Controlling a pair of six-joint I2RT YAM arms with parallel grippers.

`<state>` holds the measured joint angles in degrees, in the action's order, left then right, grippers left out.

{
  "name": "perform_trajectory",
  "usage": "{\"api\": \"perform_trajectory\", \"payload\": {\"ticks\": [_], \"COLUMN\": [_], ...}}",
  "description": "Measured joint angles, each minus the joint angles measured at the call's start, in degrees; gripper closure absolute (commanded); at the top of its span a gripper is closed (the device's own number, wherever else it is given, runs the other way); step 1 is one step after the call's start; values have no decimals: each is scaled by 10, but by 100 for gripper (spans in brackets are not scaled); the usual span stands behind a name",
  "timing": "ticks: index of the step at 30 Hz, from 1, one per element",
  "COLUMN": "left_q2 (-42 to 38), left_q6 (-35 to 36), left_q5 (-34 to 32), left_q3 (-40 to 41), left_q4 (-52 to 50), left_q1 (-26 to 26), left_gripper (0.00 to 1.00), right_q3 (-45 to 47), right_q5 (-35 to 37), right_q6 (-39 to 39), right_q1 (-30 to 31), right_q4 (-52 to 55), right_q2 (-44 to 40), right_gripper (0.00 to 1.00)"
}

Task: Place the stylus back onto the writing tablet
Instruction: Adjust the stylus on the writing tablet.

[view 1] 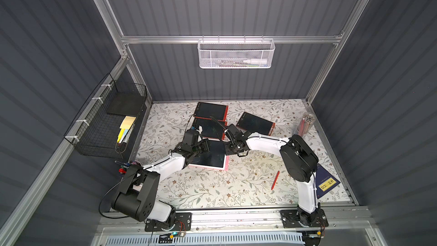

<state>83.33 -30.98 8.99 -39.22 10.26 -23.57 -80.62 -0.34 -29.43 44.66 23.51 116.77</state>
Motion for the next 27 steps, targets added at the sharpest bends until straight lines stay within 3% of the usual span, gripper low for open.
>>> {"api": "perform_trajectory", "payload": {"ticks": [27], "left_q2": [0], "left_q6": [0], "left_q5": [-3], "left_q3": [0], "left_q4": [0], "left_q1": [0], "left_gripper": [100], "right_q3": [-22], "right_q5": [23], "right_q6": [15], "right_q1": [9], "right_q4": [22], "right_q2": [19], "right_gripper": [100]}}
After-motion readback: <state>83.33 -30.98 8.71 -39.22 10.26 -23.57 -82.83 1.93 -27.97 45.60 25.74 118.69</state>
